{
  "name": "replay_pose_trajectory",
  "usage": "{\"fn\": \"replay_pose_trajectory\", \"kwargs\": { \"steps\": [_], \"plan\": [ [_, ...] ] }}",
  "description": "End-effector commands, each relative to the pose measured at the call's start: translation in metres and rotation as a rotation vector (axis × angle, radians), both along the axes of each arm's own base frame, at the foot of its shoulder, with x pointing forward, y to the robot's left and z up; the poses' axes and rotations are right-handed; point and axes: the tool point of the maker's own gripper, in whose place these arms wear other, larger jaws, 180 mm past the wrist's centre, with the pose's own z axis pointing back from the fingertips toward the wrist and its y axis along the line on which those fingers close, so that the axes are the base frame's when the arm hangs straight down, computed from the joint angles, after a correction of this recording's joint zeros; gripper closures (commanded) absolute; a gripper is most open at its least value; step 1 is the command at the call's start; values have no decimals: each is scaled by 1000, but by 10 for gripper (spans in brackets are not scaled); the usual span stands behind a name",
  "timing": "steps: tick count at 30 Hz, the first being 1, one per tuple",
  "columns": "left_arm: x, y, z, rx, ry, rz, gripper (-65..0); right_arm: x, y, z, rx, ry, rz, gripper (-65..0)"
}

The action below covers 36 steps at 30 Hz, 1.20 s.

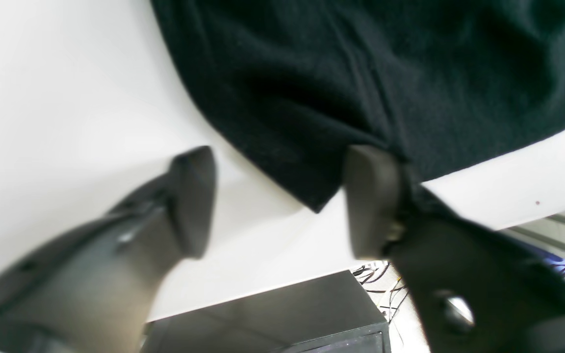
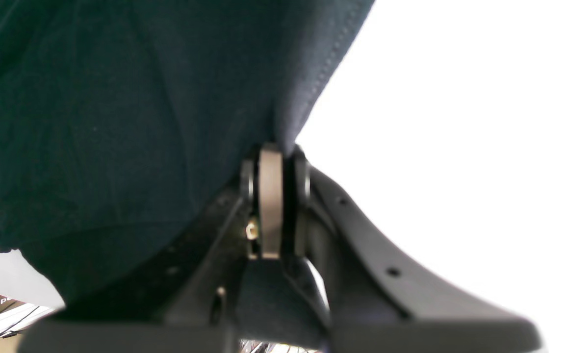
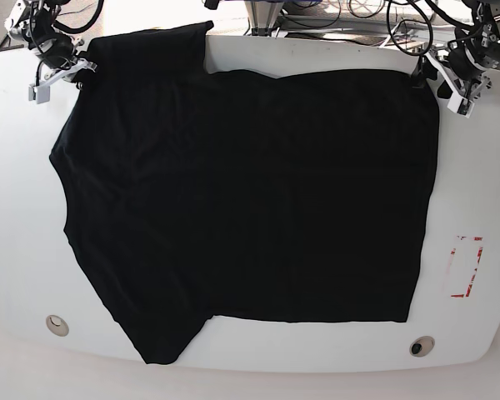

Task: Layout the t-shirt on the table in an organized manner, then fold the t-shirt properly
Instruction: 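Grasp the collar edge of the black shirt with both grippers, then lift the collar edge and fold it toward the hem with both grippers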

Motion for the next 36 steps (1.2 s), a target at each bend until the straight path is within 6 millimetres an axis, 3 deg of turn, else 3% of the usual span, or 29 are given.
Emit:
{"fn": "replay_pose_trajectory", "kwargs": {
  "steps": [1,2,5,9,17,22,27,31,36],
  "plan": [
    [-8,2,-3,16,35,-13,-239,-15,-2,-7,-15,75,20,0],
    [-8,2,-3,15,37,-14,-176,-15,-2,-7,-15,75,20,0],
    [-11,3,-6,12,47,-8,-81,-15,-2,-7,-14,74,19,0],
    [-13,6,-11,6,61,4,0,-15,-2,-7,-14,74,19,0],
    [-4,7,-5,14,34,2,0,-4,0,9,-50,31,49,0],
    [9,7,18,56,-29,-26,0,-1,16,30,-86,-23,84,0],
    [9,15,36,135,-17,-47,0,-14,36,41,-95,7,131,0],
    [13,21,51,186,-29,-55,0,-19,39,54,-120,4,113,0],
    [33,26,74,250,-79,-88,0,-12,39,69,-153,-16,118,0]
  ]
}}
